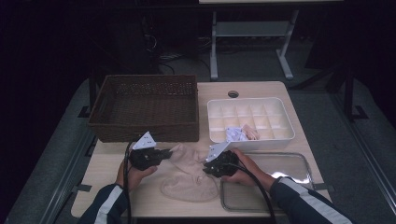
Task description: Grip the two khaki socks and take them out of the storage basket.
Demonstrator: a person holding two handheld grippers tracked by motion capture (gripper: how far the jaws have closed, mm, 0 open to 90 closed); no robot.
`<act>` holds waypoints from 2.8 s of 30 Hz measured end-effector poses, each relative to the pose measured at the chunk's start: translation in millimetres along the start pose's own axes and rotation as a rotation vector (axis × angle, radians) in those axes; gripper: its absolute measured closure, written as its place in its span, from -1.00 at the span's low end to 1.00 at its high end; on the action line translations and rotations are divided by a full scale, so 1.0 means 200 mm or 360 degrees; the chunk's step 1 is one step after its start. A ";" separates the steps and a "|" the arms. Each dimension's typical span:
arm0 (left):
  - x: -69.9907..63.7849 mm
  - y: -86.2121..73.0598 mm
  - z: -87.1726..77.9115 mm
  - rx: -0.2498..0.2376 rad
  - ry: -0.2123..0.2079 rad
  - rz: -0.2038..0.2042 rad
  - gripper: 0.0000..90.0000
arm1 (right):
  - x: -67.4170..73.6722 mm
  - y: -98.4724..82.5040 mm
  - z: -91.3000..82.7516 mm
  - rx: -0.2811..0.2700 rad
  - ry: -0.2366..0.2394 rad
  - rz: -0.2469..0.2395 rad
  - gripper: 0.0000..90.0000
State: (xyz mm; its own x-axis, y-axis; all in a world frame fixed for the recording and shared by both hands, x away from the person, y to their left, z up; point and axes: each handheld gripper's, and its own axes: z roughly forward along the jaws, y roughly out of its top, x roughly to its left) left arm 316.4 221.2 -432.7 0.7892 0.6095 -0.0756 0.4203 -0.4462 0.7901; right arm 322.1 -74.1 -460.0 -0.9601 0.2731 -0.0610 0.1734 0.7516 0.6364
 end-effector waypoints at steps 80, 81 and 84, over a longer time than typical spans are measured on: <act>-0.25 -0.19 -0.12 0.0263 -0.0086 -0.0008 0.96 | 0.21 -0.06 -0.16 -0.0012 0.0131 0.0166 0.91; -0.24 -0.20 -0.12 0.0271 -0.0093 -0.0011 0.96 | 0.21 -0.07 -0.15 0.0004 0.0140 0.0161 0.91; -0.23 -0.21 -0.10 0.0306 -0.0115 -0.0036 0.96 | 0.21 -0.07 -0.13 0.0043 0.0144 0.0178 0.91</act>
State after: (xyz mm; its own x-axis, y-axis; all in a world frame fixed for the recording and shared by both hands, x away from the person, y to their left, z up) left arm 252.3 225.3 -450.3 0.8055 0.5756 -0.1408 0.5107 -0.5537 0.6577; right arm 272.6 -89.0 -451.8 -0.9501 0.3015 0.0796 0.2850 0.7357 0.6145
